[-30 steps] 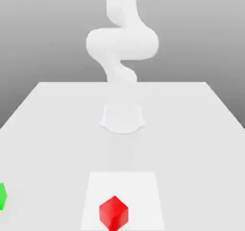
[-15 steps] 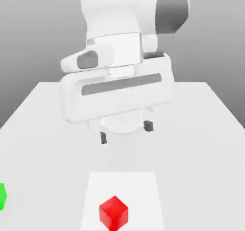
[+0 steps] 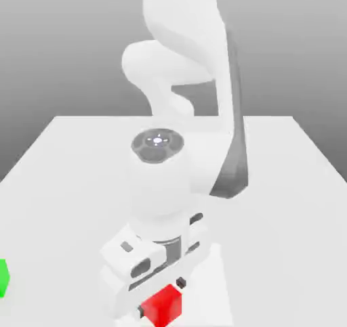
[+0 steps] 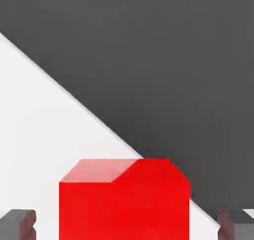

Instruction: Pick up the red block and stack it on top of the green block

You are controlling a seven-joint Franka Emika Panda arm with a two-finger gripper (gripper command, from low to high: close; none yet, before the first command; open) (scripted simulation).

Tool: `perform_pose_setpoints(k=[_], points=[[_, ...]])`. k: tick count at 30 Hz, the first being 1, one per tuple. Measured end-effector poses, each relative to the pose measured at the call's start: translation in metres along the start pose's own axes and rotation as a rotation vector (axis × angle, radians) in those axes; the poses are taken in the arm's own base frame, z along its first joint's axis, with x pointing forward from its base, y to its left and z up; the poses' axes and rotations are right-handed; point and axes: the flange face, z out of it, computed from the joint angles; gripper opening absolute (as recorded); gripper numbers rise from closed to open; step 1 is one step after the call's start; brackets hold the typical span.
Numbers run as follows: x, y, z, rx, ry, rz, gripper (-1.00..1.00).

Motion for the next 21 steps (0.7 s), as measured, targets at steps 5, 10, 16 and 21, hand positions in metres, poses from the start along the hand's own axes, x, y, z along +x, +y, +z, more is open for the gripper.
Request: perform_pose_setpoints(k=[5,10,16,21], points=[[0.000,0.000,0.000,0.000,-0.001,0.000,-1.00],[0.001,0.005,-0.055,0.000,-0.002,0.011,-1.00],[0.006,0.151,-0.074,0.002,-0.010,0.295,-1.00],[-0.025,0.279,-0.087,0.003,-0.006,0.537,-1.00]])
